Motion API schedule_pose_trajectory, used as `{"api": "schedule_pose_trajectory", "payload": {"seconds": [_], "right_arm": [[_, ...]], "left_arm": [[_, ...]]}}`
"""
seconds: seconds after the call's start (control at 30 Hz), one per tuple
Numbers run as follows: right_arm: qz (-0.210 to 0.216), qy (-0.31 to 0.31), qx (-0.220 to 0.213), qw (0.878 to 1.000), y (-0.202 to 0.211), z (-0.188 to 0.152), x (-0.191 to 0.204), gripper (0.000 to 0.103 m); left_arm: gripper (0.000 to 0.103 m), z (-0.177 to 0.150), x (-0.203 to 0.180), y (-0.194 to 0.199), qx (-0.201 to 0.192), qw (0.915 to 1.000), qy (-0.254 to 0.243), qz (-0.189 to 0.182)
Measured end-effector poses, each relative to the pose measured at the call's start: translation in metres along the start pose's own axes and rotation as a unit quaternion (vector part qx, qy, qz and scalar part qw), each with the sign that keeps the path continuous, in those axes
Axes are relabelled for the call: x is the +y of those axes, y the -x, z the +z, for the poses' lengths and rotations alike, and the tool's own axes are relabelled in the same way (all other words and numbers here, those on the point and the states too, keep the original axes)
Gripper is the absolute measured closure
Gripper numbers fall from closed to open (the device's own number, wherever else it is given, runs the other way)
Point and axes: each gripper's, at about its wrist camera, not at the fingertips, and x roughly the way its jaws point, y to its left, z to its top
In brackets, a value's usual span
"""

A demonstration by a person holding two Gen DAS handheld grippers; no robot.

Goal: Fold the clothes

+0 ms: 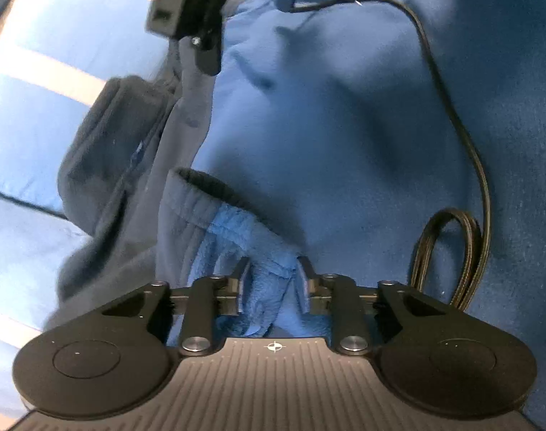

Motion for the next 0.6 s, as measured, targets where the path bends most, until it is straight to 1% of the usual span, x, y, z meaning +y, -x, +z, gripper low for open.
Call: {"api": "schedule_pose_trajectory", "payload": {"seconds": [0.07, 0.1, 0.13, 0.17, 0.2, 0.23, 0.27, 0.3, 0.33, 0.37, 0.4, 0.43, 0.47, 0.5, 0.53, 0.57, 0.6], "right_arm": [[0.0, 0.002, 0.0, 1.0, 0.0, 0.0, 0.0, 0.001], [0.001, 0.003, 0.0, 1.0, 0.0, 0.0, 0.0, 0.001], [0.003, 0.001, 0.0, 1.0, 0.0, 0.0, -0.001, 0.001], [0.005, -0.002, -0.002, 1.0, 0.001, 0.0, -0.002, 0.001], [0.008, -0.006, -0.004, 1.0, 0.001, 0.0, -0.004, 0.001], [0.011, -0.01, -0.006, 1.0, 0.002, 0.001, -0.005, 0.001], [0.017, -0.015, -0.009, 1.0, 0.003, 0.001, -0.006, 0.001], [0.026, -0.02, -0.014, 0.999, 0.005, 0.001, -0.007, 0.001], [0.035, -0.023, -0.02, 0.999, 0.007, 0.001, -0.007, 0.001], [0.044, -0.025, -0.026, 0.998, 0.009, 0.001, -0.007, 0.001], [0.053, -0.024, -0.031, 0.998, 0.012, 0.001, -0.007, 0.001], [0.061, -0.022, -0.036, 0.997, 0.014, 0.001, -0.006, 0.001], [0.069, -0.021, -0.041, 0.997, 0.017, 0.001, -0.005, 0.001], [0.076, -0.018, -0.043, 0.996, 0.018, 0.001, -0.003, 0.001], [0.083, -0.014, -0.044, 0.995, 0.02, 0.0, -0.001, 0.001], [0.09, -0.011, -0.045, 0.995, 0.021, 0.0, 0.0, 0.001], [0.095, -0.008, -0.045, 0.994, 0.022, -0.001, 0.002, 0.001]], "left_arm": [[0.083, 0.0, 0.007, 0.009, -0.016, 0.9993, 0.023, 0.024], [0.084, -0.002, 0.015, 0.016, -0.029, 0.9977, 0.049, 0.037], [0.084, -0.005, 0.03, 0.025, -0.045, 0.9937, 0.089, 0.051], [0.084, -0.009, 0.045, 0.035, -0.061, 0.9875, 0.129, 0.065], [0.084, -0.015, 0.061, 0.046, -0.077, 0.9788, 0.172, 0.08], [0.085, -0.023, 0.08, 0.06, -0.095, 0.9664, 0.219, 0.096], [0.085, -0.035, 0.101, 0.075, -0.114, 0.9503, 0.266, 0.114], [0.085, -0.049, 0.12, 0.093, -0.134, 0.9306, 0.313, 0.134], [0.085, -0.065, 0.14, 0.113, -0.155, 0.9072, 0.359, 0.156], [0.085, -0.082, 0.158, 0.133, -0.175, 0.8807, 0.402, 0.18], [0.085, -0.103, 0.171, 0.155, -0.195, 0.851, 0.442, 0.206], [0.085, -0.128, 0.183, 0.177, -0.215, 0.8169, 0.481, 0.235], [0.085, -0.152, 0.194, 0.199, -0.233, 0.7797, 0.518, 0.263], [0.085, -0.177, 0.202, 0.22, -0.248, 0.7402, 0.553, 0.291], [0.085, -0.204, 0.206, 0.237, -0.257, 0.6975, 0.587, 0.321], [0.085, -0.232, 0.205, 0.252, -0.26, 0.6519, 0.62, 0.35], [0.085, -0.26, 0.2, 0.262, -0.259, 0.6088, 0.649, 0.375]]}}
